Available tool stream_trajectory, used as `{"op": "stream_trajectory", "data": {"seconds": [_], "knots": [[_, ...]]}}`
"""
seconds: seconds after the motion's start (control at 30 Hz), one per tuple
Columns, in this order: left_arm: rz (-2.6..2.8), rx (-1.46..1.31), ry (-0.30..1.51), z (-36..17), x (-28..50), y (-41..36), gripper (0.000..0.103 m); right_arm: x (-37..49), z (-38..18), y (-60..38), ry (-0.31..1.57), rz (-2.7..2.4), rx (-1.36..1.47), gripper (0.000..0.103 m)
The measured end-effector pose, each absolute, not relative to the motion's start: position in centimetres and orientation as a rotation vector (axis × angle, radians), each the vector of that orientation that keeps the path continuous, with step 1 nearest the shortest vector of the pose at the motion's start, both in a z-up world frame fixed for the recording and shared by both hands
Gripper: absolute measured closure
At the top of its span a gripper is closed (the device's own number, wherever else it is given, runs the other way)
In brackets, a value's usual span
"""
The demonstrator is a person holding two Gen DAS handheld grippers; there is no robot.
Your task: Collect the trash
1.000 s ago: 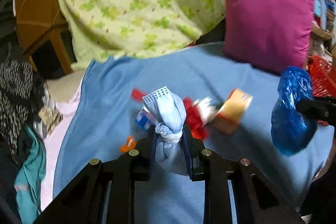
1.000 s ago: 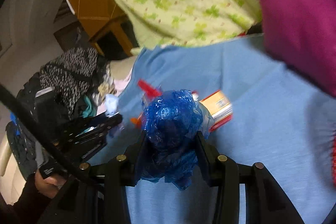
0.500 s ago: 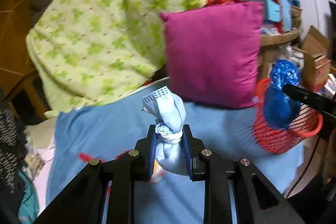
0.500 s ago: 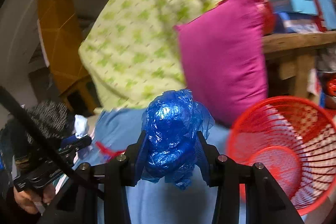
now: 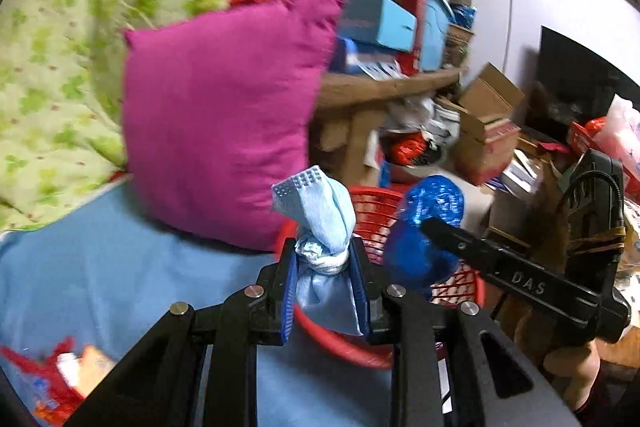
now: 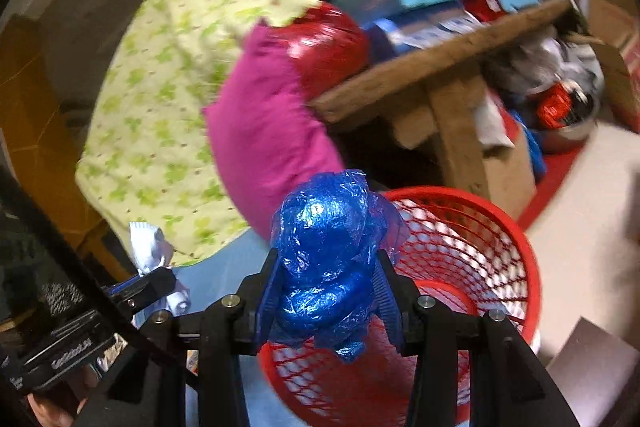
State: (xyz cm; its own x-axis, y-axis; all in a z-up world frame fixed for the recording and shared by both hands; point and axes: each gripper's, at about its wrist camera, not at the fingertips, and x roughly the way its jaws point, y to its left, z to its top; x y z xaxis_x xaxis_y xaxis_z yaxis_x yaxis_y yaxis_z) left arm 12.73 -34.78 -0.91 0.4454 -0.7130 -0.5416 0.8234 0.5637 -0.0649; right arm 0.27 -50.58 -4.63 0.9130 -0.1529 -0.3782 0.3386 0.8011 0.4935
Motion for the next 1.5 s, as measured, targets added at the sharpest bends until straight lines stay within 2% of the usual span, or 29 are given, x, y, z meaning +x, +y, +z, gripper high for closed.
{"op": "stream_trajectory", "data": {"seconds": [0.07,0.13,0.17,0.23,0.37,0.43,0.57,0.6,0.67,0.8,1.03,1.2,1.3,1.33,1.37,1.4,1.5], "knots": [[-0.999,0.224,0.582,-1.6,13.0,-36.3,0.073,0.3,-5.1,-51.5,0.353,-0.299,0.620,0.051],[-1.001,0.230,0.601,-2.1,13.3,-36.9,0.054,0.2,-5.6,-52.6,0.355,-0.309,0.653,0.047],[-1.001,0.222,0.601,-2.4,13.5,-37.0,0.043,0.0,-5.7,-53.1,0.351,-0.321,0.667,0.040],[-1.001,0.214,0.589,-2.6,13.9,-36.5,0.042,-0.7,-5.7,-54.2,0.325,-0.346,0.707,0.036],[-0.955,0.218,0.549,-2.4,14.5,-33.5,0.042,-1.9,-5.5,-54.4,0.262,-0.347,0.715,0.036],[-0.909,0.223,0.520,-2.4,14.8,-31.0,0.037,-1.7,-4.8,-53.4,0.224,-0.305,0.685,0.036],[-0.736,0.200,0.485,-2.9,15.6,-23.0,0.032,-0.8,-2.5,-48.7,0.150,-0.194,0.524,0.036],[-0.674,0.192,0.486,-3.3,15.9,-20.4,0.026,-0.6,-2.1,-47.5,0.138,-0.159,0.491,0.036],[-0.537,0.165,0.494,-4.5,16.5,-15.1,0.021,0.5,-1.5,-44.3,0.131,-0.077,0.416,0.036],[-0.287,0.062,0.600,-8.0,18.9,-5.3,0.015,3.7,-2.1,-38.2,0.219,0.032,0.301,0.036],[0.031,-0.086,0.783,-17.3,24.1,5.8,0.014,11.2,-7.4,-29.9,0.512,0.159,0.215,0.036],[0.130,-0.178,0.839,-21.1,26.5,9.7,0.014,14.9,-11.1,-28.3,0.600,0.103,0.202,0.036],[0.192,-0.207,0.812,-22.6,27.1,11.1,0.013,16.8,-13.2,-28.1,0.634,0.032,0.153,0.036],[0.196,-0.188,0.820,-22.7,27.3,11.0,0.011,17.3,-13.8,-28.1,0.649,0.017,0.141,0.035],[0.185,-0.162,0.831,-22.7,27.6,10.6,0.002,18.0,-14.7,-28.4,0.666,0.002,0.135,0.036],[0.172,-0.125,0.856,-23.0,27.9,9.9,0.000,18.4,-15.3,-28.6,0.674,-0.011,0.135,0.036],[0.192,-0.069,0.861,-23.0,27.7,8.7,0.000,19.5,-16.3,-29.7,0.689,-0.042,0.158,0.035]]}}
